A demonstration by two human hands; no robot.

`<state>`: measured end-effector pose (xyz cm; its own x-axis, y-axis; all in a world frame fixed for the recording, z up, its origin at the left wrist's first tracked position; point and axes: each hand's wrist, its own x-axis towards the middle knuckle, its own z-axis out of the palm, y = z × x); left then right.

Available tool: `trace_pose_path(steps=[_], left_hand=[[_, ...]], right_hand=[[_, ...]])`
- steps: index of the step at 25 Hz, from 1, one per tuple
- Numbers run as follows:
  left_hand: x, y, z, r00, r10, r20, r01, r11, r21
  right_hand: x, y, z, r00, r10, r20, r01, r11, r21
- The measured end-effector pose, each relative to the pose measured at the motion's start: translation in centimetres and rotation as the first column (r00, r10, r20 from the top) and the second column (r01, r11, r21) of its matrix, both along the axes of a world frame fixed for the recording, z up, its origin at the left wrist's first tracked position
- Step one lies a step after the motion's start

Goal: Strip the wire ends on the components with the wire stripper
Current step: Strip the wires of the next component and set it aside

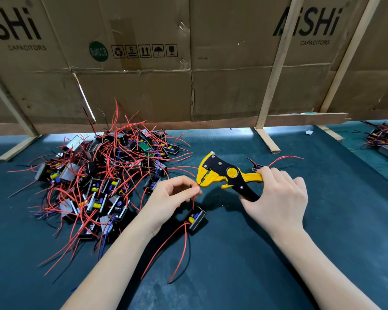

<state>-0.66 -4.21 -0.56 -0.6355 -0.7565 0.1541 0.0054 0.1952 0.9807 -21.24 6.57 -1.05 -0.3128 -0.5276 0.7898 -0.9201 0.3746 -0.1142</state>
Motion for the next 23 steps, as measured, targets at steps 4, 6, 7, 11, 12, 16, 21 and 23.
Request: trace_pose_path(steps=[4,6,7,11,12,16,21,23], left_hand=[[0.10,-0.07,0.02,1.000,-0.017,-0.014,0.017,1.000,-0.017],[0.11,-0.09,-0.03,1.000,-0.022,-0.016,0.021,1.000,-0.022],[0.10,-0.11,-0.06,1.000,-0.024,-0.017,0.024,0.999,-0.021],[0.20,-0.17,-0.08,0.999,-0.044,-0.009,0.043,0.999,-0.032],[0.24,-0.19,-0.09,0.999,-0.048,-0.004,0.048,0.998,-0.038],[0.29,-0.24,-0.15,0.998,-0.051,0.019,0.052,0.997,-0.050],[0.28,-0.18,-0.01,0.999,-0.049,0.012,0.050,0.998,-0.048],[0.29,-0.24,-0.04,0.999,-0.040,0.025,0.041,0.998,-0.048]], right_hand=[[-0.18,-0.07,0.01,1.000,0.004,-0.019,-0.004,1.000,-0.020],[-0.28,-0.09,-0.04,1.000,0.005,-0.030,-0.006,1.000,-0.029],[-0.32,-0.11,-0.06,0.999,0.006,-0.034,-0.007,0.999,-0.032],[-0.54,-0.11,-0.11,0.999,0.018,-0.052,-0.020,0.999,-0.040],[-0.61,-0.12,-0.13,0.998,0.024,-0.056,-0.027,0.999,-0.046],[-0.61,-0.15,0.08,0.993,0.030,-0.112,-0.047,0.986,-0.157],[-0.61,-0.18,-0.12,0.988,0.023,-0.154,-0.057,0.975,-0.214],[-0.67,-0.29,-0.32,0.990,0.024,-0.141,-0.052,0.978,-0.201]])
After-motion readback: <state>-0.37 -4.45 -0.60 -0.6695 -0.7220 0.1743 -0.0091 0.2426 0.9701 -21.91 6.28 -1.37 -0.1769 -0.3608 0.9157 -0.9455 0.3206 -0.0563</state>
